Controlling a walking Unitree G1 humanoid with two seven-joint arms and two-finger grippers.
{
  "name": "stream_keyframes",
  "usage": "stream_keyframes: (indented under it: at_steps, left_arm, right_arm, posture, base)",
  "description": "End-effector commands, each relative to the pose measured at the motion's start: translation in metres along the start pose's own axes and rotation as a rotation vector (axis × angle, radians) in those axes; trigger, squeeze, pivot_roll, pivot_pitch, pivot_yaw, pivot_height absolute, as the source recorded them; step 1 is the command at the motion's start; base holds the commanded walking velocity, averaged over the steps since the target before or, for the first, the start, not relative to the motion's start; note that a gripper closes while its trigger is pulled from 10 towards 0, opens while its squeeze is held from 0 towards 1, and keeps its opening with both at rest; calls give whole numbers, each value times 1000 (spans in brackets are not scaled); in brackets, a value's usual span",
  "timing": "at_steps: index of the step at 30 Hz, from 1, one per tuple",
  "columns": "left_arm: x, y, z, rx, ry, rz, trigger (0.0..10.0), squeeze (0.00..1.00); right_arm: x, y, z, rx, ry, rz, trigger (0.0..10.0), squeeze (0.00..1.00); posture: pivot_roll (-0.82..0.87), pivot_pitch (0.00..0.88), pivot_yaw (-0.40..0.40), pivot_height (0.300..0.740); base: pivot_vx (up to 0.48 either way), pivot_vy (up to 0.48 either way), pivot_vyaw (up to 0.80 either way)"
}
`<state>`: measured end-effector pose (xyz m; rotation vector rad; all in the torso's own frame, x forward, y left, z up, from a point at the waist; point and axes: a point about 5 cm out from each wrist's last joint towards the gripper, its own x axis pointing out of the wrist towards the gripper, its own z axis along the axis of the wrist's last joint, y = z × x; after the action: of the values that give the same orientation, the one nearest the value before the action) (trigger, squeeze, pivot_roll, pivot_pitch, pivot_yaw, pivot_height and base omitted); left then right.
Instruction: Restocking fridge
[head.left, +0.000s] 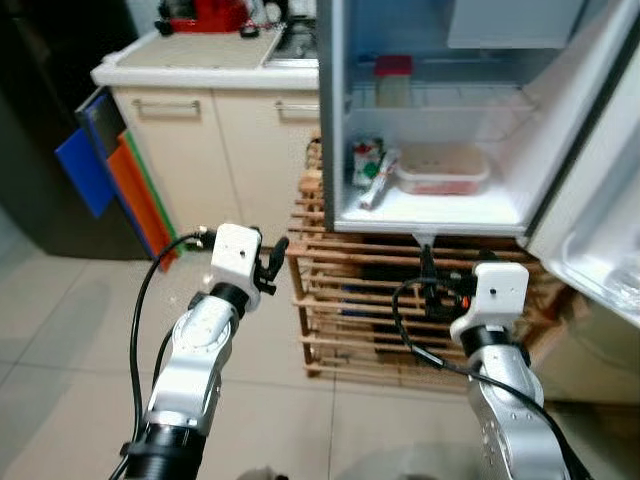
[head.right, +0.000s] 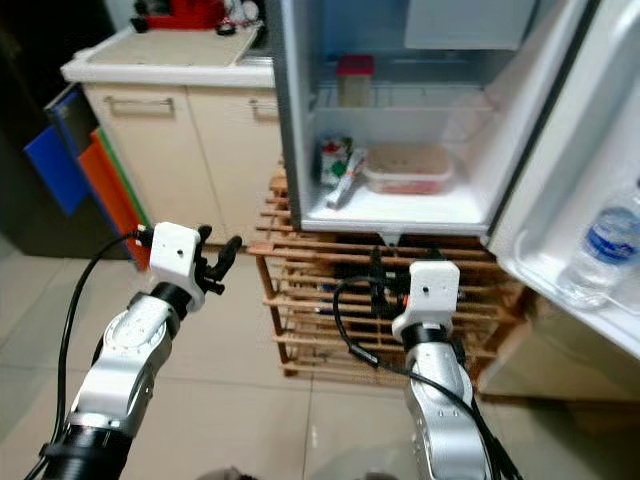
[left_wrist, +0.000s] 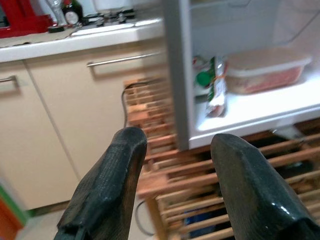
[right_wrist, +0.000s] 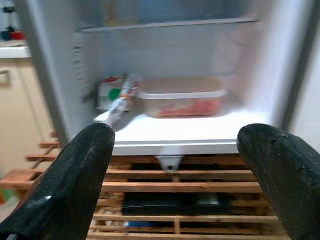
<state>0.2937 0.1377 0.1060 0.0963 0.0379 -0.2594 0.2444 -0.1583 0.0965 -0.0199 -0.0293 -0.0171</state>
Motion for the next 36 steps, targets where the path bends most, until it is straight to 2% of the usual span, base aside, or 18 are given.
stream_keyframes:
  at_steps: [1, 5, 12, 18, 24, 32, 36]
  left_arm:
    - [0, 6, 1, -35, -4, 56, 10000, 0]
    - [-11, 22, -9, -67, 20, 160, 10000, 0]
    - [-13, 19, -13, -77, 34, 166, 10000, 0]
    - [-10, 12, -12, -51, 24, 112, 10000, 0]
    - [-16, 7, -10, -28, 0, 54, 10000, 0]
    - [-8, 1, -6, -26, -17, 20, 10000, 0]
    - [-5, -1, -6, -25, -16, 12, 10000, 0]
  right_arm:
    - [-5, -13, -9, 24, 24, -53, 10000, 0]
    - [-16, -28, -20, 47, 49, -100, 10000, 0]
    - [-17, -30, -23, 30, 61, -89, 10000, 0]
    - [-12, -29, -22, 21, 46, -71, 10000, 0]
    - [-13, -27, -24, 15, 51, -62, 10000, 0]
    - [-10, -26, -25, 6, 47, -53, 10000, 0]
    - [-9, -22, -25, -1, 40, -39, 10000, 0]
  posture:
    - [-147, 0, 69, 740]
    - [-143, 0, 58, 740]
    - [-136, 0, 48, 740]
    - [-139, 0, 52, 740]
    - [-139, 0, 53, 740]
    - [-145, 0, 57, 740]
    - [-151, 0, 63, 740]
  base:
    - [-255, -330, 0]
    - [-274, -338, 0]
    - [-311, -356, 0]
    - [-146, -168, 0]
    - [0, 0, 0]
    - [0, -389, 0]
    - [300, -373, 0]
